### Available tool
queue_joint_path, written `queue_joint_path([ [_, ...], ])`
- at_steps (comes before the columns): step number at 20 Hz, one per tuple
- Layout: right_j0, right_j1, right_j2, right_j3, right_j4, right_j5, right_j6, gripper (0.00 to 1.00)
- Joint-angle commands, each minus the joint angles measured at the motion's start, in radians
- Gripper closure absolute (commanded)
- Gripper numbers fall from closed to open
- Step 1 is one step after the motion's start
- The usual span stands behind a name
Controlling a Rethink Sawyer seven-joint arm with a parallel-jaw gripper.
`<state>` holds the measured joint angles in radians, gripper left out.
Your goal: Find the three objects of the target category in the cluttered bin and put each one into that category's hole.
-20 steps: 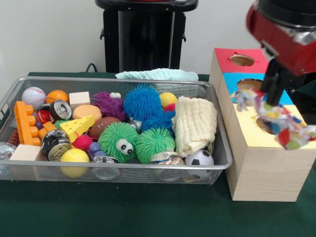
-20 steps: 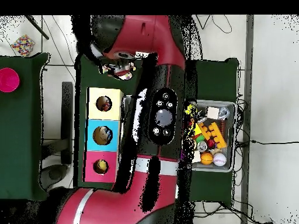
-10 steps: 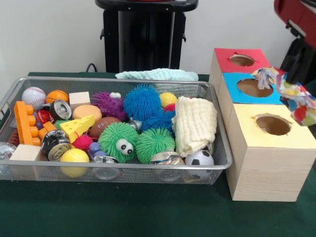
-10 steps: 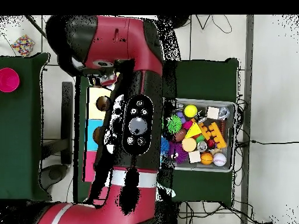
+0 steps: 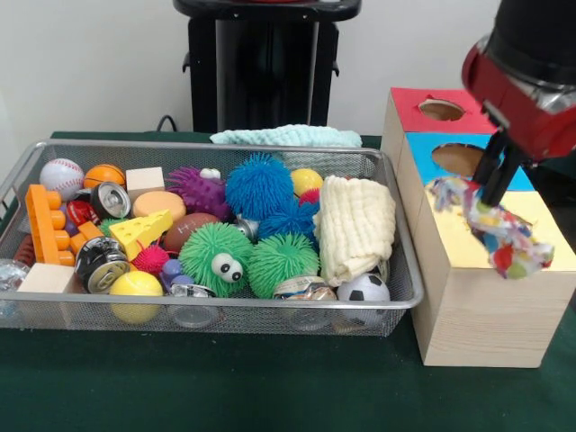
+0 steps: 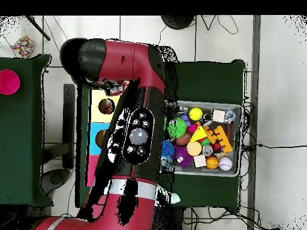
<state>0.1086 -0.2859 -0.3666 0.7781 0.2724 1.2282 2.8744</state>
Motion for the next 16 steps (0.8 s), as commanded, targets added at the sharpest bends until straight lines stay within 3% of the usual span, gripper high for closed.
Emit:
queue_joint_path([
  [1, -0.001, 0.011, 0.032, 0.265, -0.023, -0.102, 0.149, 1.0],
  [11, 0.004, -0.064, 0.085, 0.425, 0.049, -0.133, 0.115, 1.0],
  [16, 0.023, -0.087, 0.088, 0.465, 0.077, -0.145, 0.138, 1.0],
])
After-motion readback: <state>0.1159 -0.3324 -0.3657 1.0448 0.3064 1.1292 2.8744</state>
